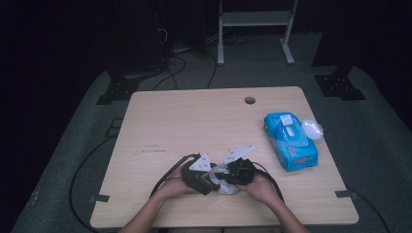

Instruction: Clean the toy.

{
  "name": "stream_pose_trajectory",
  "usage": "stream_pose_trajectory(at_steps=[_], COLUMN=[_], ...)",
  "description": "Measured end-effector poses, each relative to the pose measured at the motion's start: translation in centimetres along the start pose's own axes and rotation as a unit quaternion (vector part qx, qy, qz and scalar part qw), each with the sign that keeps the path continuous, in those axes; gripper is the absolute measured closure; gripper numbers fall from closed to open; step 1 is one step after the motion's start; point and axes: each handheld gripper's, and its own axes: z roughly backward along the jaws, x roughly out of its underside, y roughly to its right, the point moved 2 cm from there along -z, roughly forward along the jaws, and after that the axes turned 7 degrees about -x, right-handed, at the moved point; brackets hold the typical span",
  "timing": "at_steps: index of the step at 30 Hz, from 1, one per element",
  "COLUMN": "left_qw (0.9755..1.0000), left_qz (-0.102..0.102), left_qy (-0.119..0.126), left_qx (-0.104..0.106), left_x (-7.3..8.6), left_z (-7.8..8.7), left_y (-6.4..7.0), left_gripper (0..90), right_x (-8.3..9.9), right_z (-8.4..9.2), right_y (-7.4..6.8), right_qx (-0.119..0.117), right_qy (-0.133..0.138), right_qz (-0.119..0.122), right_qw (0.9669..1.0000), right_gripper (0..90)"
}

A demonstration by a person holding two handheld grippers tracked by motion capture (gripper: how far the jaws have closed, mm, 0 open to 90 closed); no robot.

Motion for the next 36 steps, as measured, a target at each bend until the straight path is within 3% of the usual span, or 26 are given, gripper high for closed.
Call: stream_pose_trajectory(at_steps=[3, 5, 6, 9, 14, 18, 21, 24, 27, 31, 36], left_qw=[1.0000, 1.0000, 1.0000, 1.0000, 1.0000, 1.0000, 1.0000, 1.0000, 1.0000, 1.0000, 1.0000], left_qz=[0.002, 0.002, 0.000, 0.001, -0.005, -0.001, 0.001, -0.005, -0.004, -0.002, -0.001], left_qy=[0.002, 0.003, 0.001, 0.001, -0.004, 0.001, 0.001, -0.002, -0.003, -0.003, -0.003], left_qx=[0.001, 0.001, 0.002, 0.002, 0.000, 0.002, 0.003, 0.001, 0.003, 0.005, 0.004], left_x=[0.2, 0.2, 0.1, 0.0, 0.1, 0.1, 0.1, 0.1, 0.0, 0.1, 0.2], left_z=[0.1, 0.2, 0.1, 0.0, 0.1, 0.1, 0.1, 0.1, 0.1, 0.1, 0.3], left_y=[-0.1, -0.1, -0.2, -0.1, 0.0, 0.0, -0.1, 0.0, 0.1, 0.0, -0.2], left_gripper=[23.9, 23.9, 23.9, 23.9, 23.9, 23.9, 23.9, 23.9, 23.9, 23.9, 23.9], right_x=[-0.2, 0.1, 0.3, 0.3, -0.9, -0.4, 0.0, -0.5, -1.4, -2.2, -1.1], right_z=[-0.1, 0.3, 0.6, 0.4, -1.3, -0.3, 0.6, -0.1, -1.3, -2.0, -0.3], right_y=[0.4, 0.9, 1.2, 0.8, -1.0, -0.3, 0.4, -0.1, -0.5, -0.2, 0.9], right_qx=[0.017, 0.041, 0.040, 0.022, -0.037, -0.040, -0.030, -0.026, -0.051, -0.022, 0.012], right_qy=[0.009, 0.009, 0.014, 0.011, -0.021, -0.029, -0.026, -0.031, -0.031, -0.022, -0.025], right_qz=[-0.002, -0.001, -0.012, -0.011, 0.013, 0.014, -0.005, 0.012, 0.017, 0.033, 0.029], right_qw=[0.9998, 0.9991, 0.9990, 0.9997, 0.9990, 0.9987, 0.9992, 0.9991, 0.9980, 0.9990, 0.9992], right_gripper=[84.6, 84.6, 84.6, 84.6, 84.7, 84.8, 84.7, 84.6, 84.7, 84.7, 84.7])
